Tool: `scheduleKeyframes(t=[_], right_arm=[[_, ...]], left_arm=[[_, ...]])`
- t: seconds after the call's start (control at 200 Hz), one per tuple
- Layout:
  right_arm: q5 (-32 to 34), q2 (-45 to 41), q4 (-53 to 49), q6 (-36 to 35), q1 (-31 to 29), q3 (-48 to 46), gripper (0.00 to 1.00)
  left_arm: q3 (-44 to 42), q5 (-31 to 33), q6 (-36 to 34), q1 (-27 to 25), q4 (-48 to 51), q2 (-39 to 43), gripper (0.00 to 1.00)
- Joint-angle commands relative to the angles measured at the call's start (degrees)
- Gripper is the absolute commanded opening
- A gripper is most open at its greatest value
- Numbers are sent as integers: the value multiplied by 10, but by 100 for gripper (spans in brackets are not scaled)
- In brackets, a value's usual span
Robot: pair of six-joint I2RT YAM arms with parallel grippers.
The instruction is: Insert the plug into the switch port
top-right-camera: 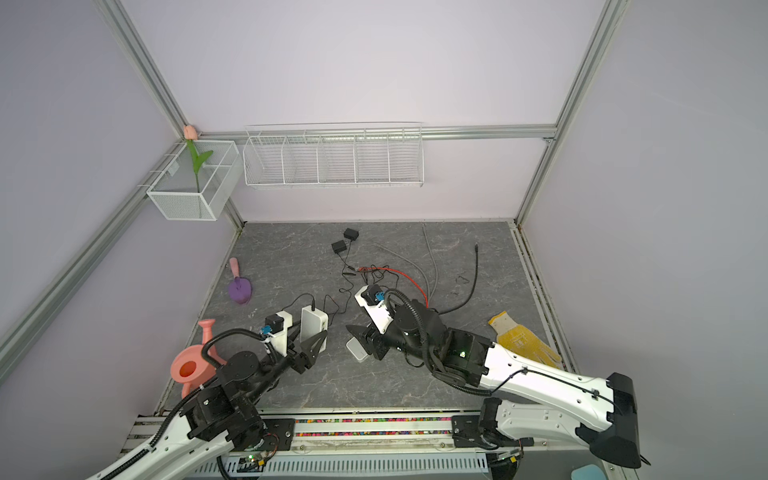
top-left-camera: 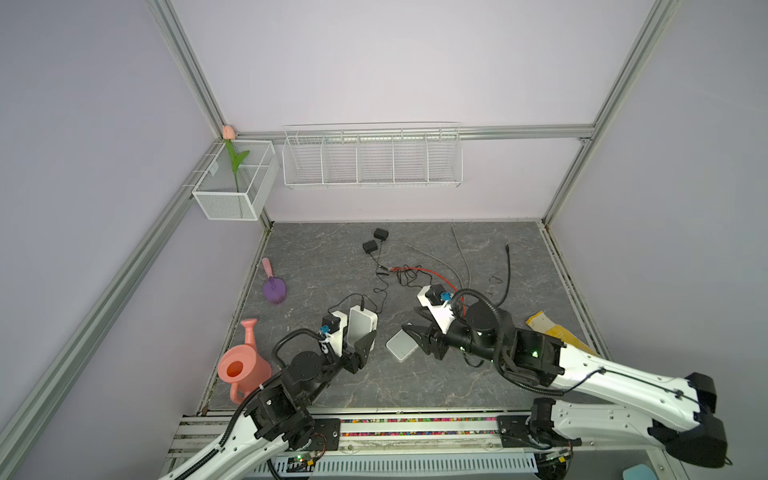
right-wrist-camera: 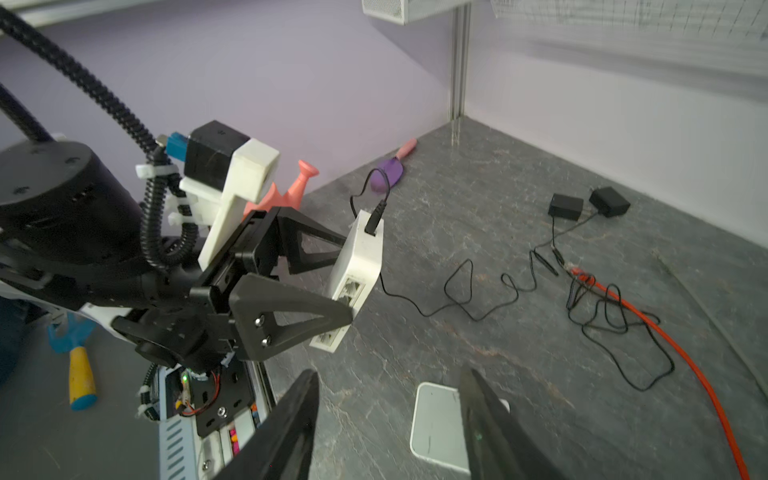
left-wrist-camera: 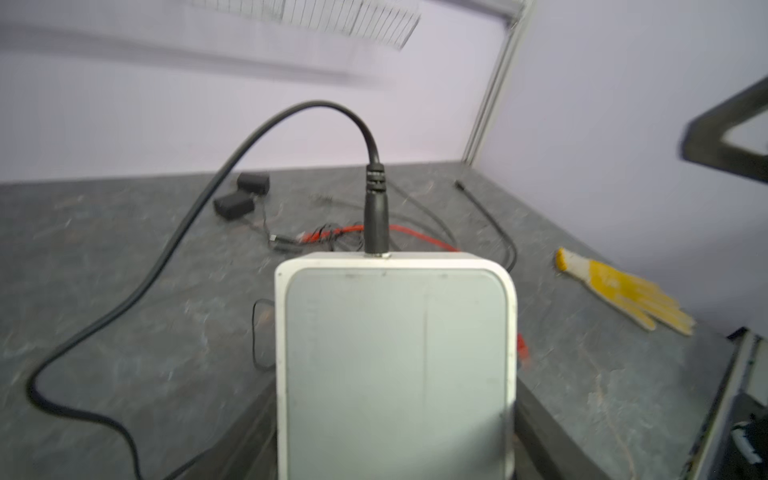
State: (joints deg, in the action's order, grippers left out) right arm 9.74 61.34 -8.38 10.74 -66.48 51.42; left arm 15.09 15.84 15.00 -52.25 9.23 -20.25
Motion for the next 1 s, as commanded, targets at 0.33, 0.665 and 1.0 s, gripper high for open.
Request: scheduleKeyframes(t=[0.33,0.665,1.0], right_arm=[[129,276,-65,22,-54,1,59],[211,474,-133,44,-49,148,59],[225,508,-123,2,64,151,55]], left_arm=[[6,45,225,25,62,-140,0],[4,20,250,25,64,-175,0],[9,-10,239,25,43,-213,0]])
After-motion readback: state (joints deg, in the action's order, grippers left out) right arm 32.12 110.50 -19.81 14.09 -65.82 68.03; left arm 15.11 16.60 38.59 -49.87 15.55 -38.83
